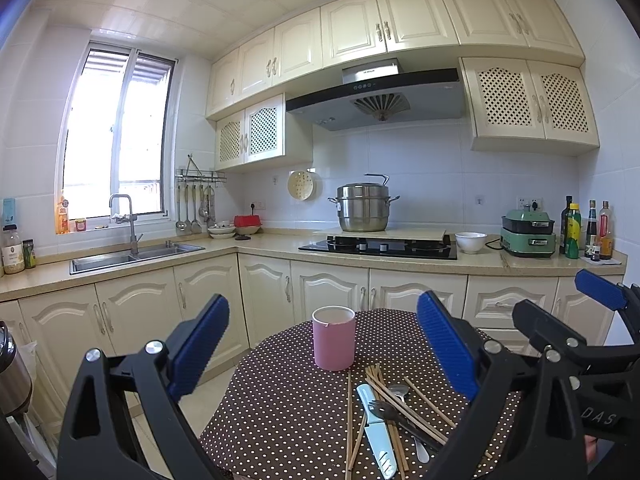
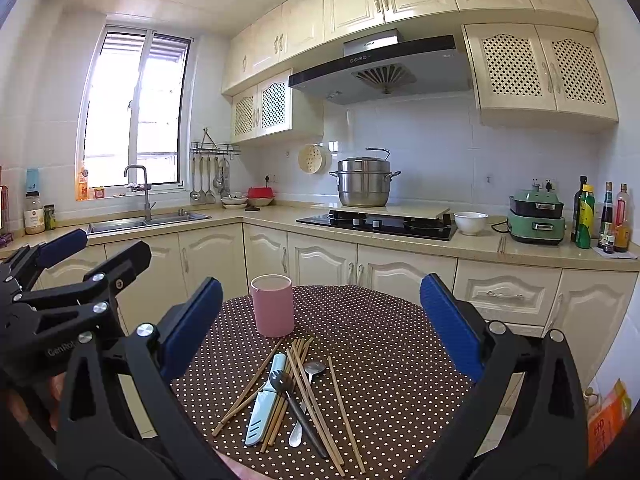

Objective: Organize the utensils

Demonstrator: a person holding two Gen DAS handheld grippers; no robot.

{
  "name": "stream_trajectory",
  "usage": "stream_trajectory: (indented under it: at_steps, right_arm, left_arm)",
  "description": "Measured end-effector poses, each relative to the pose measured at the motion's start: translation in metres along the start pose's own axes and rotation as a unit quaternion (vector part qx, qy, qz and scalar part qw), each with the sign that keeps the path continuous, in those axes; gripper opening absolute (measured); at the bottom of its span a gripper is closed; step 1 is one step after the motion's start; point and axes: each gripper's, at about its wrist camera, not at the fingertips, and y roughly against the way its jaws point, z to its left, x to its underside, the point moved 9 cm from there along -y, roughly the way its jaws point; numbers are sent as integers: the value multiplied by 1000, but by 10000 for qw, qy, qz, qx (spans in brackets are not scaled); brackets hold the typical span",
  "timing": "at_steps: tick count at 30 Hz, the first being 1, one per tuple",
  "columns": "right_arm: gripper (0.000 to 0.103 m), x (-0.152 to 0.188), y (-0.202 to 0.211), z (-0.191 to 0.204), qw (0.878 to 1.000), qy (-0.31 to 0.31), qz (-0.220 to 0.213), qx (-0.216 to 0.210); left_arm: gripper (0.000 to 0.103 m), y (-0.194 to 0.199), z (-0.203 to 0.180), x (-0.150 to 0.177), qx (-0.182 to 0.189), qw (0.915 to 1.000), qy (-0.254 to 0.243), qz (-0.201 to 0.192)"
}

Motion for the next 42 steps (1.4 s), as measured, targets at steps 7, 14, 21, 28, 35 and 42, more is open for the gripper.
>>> stream_trajectory:
  at_steps: [7, 14, 21, 28, 35, 42]
  right_arm:
    - [97, -2, -1, 1, 10000, -9, 10, -6]
    - [97, -3, -1, 1, 10000, -5, 4, 8]
    - [97, -3, -1, 0, 10000, -27, 12, 27]
    - [97, -2, -1, -3, 10000, -55, 37, 36]
    - [97, -1, -3, -4, 9999, -69, 80, 32]
    - [97, 1, -3, -5, 9999, -90, 123, 37]
  left_arm:
    - [93, 1, 1, 2, -12, 10000, 0, -11]
    - [93, 0, 3, 1, -1, 10000, 18, 1]
    - [93, 0, 1, -1, 3, 10000, 6, 8]
    - [93, -1, -2, -2, -7, 10000, -19, 26]
    - [93, -2, -1, -2, -17, 10000, -26, 56]
    - [93, -2, 0, 0, -6, 10000, -33, 73]
